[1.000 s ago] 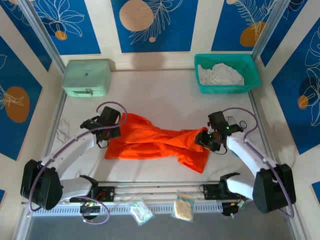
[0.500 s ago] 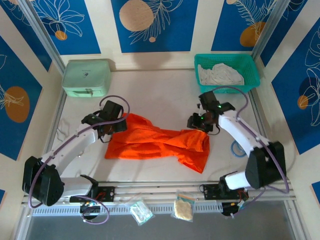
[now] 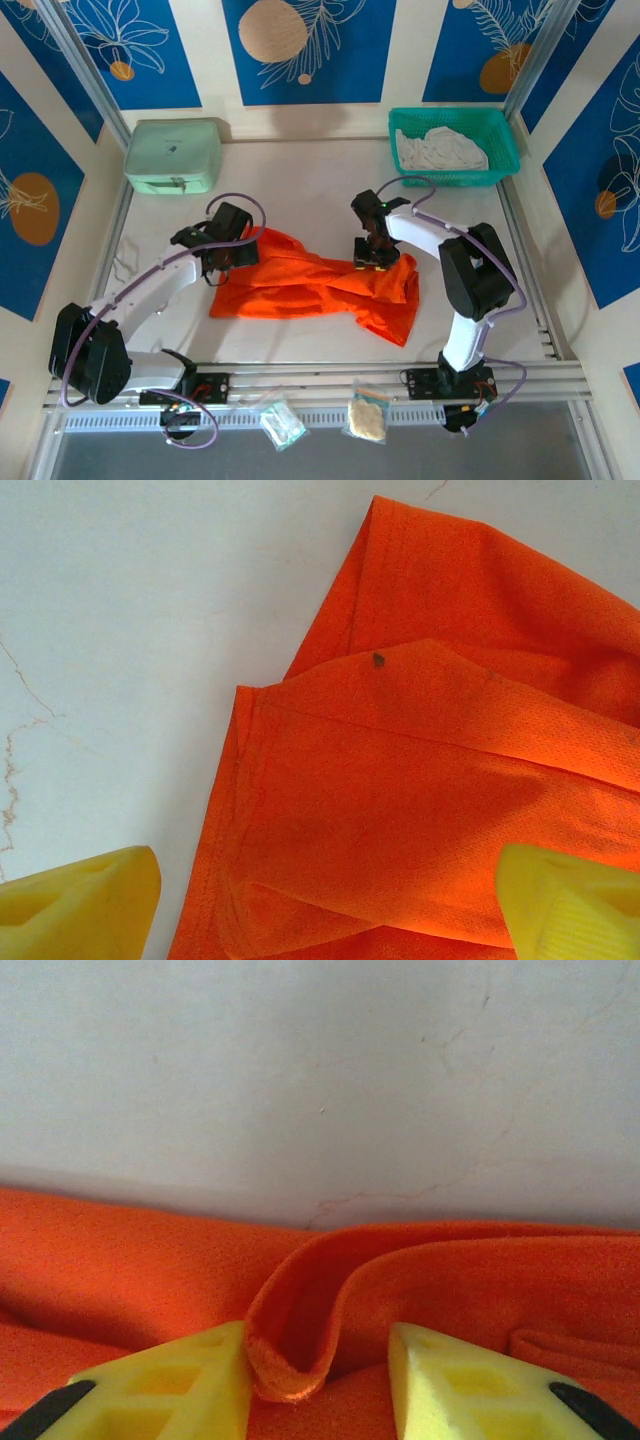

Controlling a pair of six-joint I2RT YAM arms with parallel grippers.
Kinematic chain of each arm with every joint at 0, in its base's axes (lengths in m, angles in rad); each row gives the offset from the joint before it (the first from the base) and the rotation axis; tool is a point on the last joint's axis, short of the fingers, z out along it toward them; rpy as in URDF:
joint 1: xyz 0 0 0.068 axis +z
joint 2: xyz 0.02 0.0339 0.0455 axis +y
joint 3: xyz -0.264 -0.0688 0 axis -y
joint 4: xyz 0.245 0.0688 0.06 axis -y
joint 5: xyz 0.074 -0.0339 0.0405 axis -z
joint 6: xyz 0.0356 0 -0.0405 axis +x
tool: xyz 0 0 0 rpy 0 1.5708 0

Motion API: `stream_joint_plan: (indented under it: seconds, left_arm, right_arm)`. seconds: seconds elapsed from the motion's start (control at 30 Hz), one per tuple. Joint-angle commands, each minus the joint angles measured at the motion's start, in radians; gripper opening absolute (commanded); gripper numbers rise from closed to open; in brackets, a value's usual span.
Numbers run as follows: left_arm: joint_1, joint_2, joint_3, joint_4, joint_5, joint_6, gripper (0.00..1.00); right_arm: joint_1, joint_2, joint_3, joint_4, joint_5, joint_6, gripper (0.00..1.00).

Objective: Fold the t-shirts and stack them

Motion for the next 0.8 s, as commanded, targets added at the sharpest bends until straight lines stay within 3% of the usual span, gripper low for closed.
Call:
stream_joint_plan:
  seconds: [0.0,0.17,0.57,0.77]
  left_arm:
    - [-0.009,0.011,-0.002,-0.007,0.009,0.006,0.87]
    - [-0.009,0.008,-0.005,-0.007,0.009,0.005,0.87]
    - [-0.009,-0.026,-0.014,-0.02,0.008,0.005,0.87]
    - [-0.009,-0.033,-0.019,-0.022,0.016,0.003,0.87]
  right_arm:
    - [0.007,0.024,-0.002,-0.004,0.037,0.023,0.33]
    - [0.01,0.014,0.033,-0.009,0.066,0.027,0.0]
    - [0.065,-0.224,0.218,-0.119,0.185,0.01,0.0]
    - [0.079,-0.295,0.226,-0.098,0.196,0.017,0.0]
